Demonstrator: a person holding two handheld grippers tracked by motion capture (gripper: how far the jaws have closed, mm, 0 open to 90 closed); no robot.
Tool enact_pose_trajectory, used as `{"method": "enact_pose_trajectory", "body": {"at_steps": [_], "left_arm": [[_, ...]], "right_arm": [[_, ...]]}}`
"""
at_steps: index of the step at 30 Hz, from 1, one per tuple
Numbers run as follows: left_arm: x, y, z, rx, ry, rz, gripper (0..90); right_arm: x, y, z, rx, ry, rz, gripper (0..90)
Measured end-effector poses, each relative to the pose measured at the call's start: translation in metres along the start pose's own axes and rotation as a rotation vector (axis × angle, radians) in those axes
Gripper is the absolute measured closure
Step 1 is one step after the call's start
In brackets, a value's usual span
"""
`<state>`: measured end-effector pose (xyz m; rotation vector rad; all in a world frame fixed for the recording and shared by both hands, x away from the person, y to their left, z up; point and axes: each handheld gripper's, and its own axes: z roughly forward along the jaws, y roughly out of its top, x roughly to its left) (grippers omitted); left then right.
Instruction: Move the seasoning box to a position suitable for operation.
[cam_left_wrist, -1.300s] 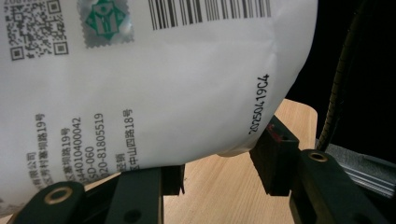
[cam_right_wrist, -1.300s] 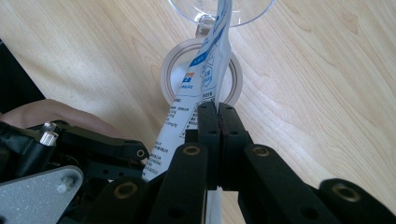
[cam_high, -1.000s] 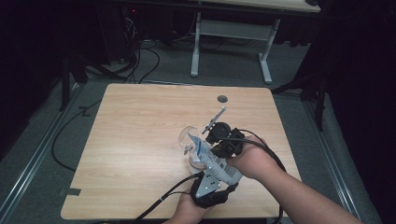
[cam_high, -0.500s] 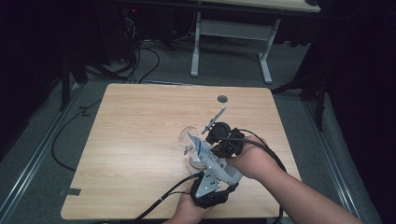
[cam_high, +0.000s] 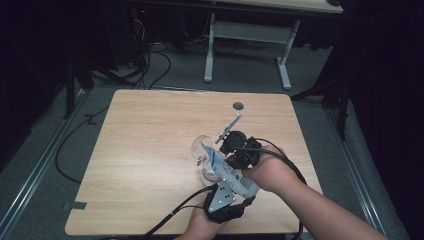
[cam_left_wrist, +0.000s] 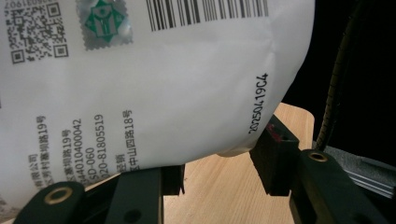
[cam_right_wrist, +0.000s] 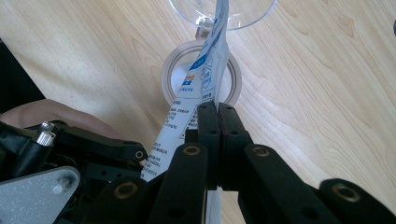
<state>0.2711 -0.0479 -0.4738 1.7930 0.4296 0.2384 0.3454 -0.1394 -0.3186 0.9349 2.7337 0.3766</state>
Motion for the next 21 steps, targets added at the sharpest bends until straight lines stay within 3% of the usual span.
{"method": "enact_pose_trajectory", "body": {"at_steps": [21], "left_arm": [[0.0009, 0.0018, 0.0017, -0.003, 0.007, -0.005, 58.9]], "right_arm": [[-0.0009, 0.0006, -0.0005, -0.006, -0.008, -0.007, 89.9]]}}
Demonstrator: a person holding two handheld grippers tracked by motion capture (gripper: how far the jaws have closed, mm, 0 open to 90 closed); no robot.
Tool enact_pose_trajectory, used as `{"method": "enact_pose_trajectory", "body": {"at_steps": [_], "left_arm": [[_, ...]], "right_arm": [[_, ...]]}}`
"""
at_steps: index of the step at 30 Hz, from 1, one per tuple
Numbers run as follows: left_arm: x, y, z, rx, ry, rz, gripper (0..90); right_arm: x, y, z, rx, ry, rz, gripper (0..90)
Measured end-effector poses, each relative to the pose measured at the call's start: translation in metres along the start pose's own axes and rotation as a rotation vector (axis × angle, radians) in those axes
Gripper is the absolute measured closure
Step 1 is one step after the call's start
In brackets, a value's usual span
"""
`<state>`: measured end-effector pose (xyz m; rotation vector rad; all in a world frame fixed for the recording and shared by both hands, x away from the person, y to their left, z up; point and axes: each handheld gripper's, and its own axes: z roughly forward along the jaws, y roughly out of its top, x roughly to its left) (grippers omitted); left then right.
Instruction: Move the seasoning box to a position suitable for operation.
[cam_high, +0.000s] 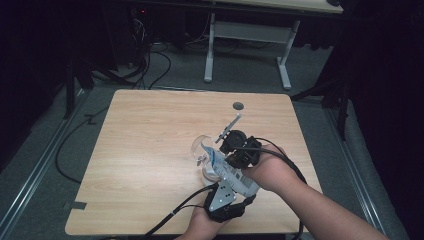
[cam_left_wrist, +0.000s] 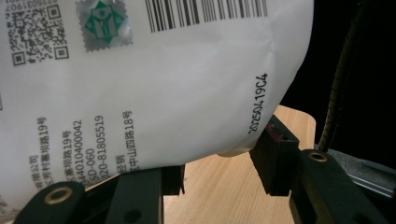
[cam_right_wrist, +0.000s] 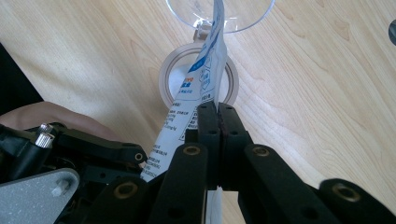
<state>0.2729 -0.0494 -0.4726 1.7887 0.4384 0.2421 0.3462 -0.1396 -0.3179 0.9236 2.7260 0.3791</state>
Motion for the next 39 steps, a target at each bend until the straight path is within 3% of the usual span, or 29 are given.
{"method": "enact_pose_trajectory", "body": {"at_steps": [15, 39], "left_arm": [[0.0051, 0.0010, -0.0003, 0.000, 0.019, 0.000, 59.0], [0.0055, 0.0015, 0.0007, -0.001, 0.010, -0.008, 59.2]], "right_arm": [[0.0013, 0.0063, 0.0020, -0.008, -0.005, -0.015, 89.9], [0.0007, 0.0071, 0.0048, -0.003, -0.007, -0.016, 89.9]]}}
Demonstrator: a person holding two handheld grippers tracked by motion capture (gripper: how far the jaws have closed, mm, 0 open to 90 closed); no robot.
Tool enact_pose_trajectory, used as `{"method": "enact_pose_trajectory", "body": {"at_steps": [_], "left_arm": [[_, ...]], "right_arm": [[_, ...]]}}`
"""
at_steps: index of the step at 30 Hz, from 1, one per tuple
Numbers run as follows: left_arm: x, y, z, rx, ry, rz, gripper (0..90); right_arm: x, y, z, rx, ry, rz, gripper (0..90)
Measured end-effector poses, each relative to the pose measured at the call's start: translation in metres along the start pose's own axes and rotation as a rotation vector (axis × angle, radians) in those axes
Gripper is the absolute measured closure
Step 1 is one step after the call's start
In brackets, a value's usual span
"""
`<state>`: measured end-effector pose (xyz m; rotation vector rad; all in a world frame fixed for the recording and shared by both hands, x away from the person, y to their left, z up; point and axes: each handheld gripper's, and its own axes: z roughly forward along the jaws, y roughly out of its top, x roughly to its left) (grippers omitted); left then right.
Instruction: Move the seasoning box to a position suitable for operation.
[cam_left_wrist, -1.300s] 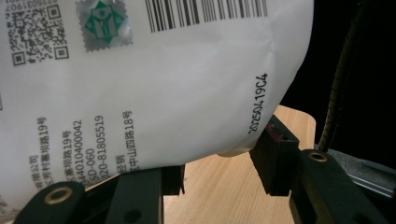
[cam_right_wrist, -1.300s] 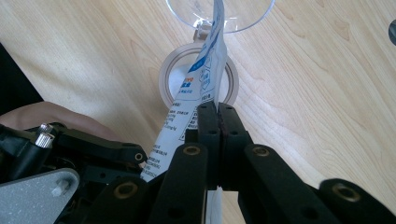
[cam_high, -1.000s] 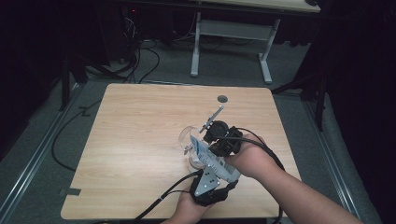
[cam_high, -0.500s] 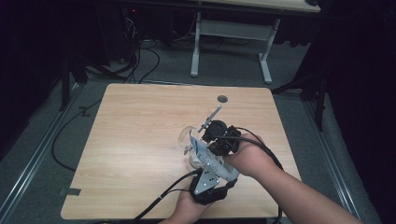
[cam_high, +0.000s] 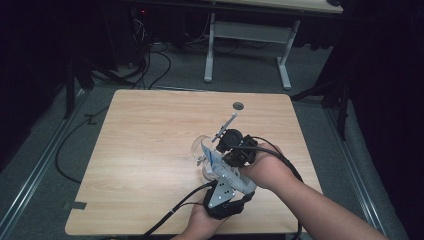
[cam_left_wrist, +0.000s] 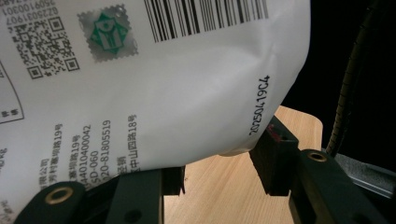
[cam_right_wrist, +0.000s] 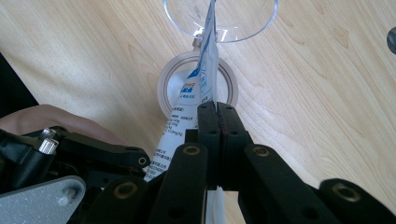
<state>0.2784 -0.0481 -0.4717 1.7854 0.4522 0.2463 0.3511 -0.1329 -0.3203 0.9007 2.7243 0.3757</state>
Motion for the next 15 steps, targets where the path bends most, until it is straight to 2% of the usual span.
{"method": "enact_pose_trajectory", "body": {"at_steps": [15], "left_arm": [[-0.0005, 0.0009, -0.0012, -0.005, -0.003, -0.002, 59.2]], "right_arm": [[0.0007, 0.0005, -0.0009, -0.003, 0.001, -0.001, 89.9]]}}
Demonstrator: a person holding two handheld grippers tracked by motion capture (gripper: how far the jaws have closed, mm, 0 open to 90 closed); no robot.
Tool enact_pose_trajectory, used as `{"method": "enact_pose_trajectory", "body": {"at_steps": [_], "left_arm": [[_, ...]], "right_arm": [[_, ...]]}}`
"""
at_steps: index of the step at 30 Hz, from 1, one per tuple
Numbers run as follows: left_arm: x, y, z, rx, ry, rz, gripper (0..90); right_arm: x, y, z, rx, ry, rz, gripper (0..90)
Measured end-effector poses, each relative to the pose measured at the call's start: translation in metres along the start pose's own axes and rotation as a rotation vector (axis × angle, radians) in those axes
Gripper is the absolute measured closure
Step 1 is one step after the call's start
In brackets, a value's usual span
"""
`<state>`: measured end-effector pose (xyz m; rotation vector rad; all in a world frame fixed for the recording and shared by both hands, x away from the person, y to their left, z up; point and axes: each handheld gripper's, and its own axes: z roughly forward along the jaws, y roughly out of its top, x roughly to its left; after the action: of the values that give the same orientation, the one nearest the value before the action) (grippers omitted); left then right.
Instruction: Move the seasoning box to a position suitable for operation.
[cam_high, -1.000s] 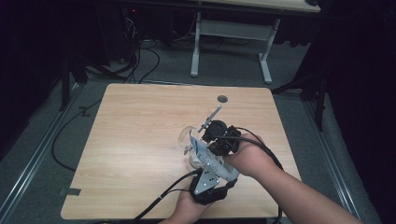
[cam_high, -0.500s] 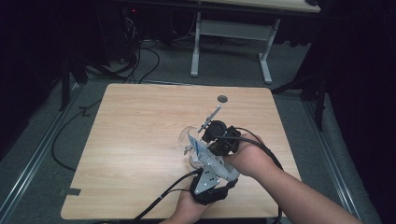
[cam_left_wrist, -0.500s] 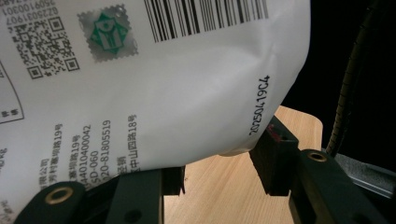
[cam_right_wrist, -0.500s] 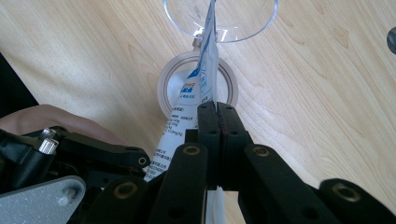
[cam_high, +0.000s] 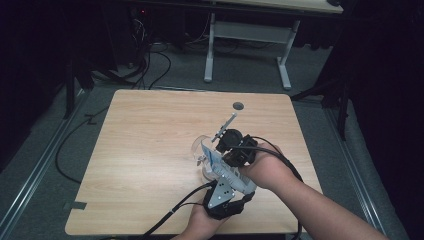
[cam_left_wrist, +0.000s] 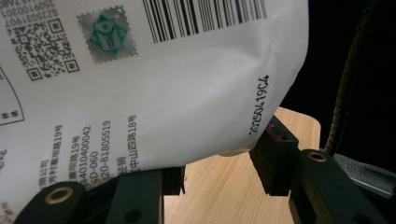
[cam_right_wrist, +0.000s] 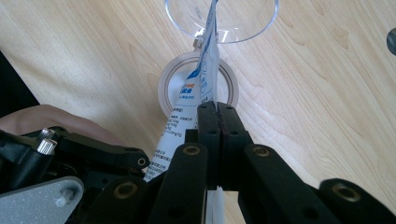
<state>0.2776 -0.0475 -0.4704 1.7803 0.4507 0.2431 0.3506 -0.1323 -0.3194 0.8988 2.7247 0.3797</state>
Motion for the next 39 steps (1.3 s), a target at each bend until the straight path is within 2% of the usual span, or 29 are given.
{"method": "enact_pose_trajectory", "body": {"at_steps": [39], "left_arm": [[-0.0013, 0.0002, 0.0002, -0.002, -0.009, -0.006, 59.2]], "right_arm": [[-0.0005, -0.0015, 0.0000, 0.003, 0.000, -0.005, 89.8]]}}
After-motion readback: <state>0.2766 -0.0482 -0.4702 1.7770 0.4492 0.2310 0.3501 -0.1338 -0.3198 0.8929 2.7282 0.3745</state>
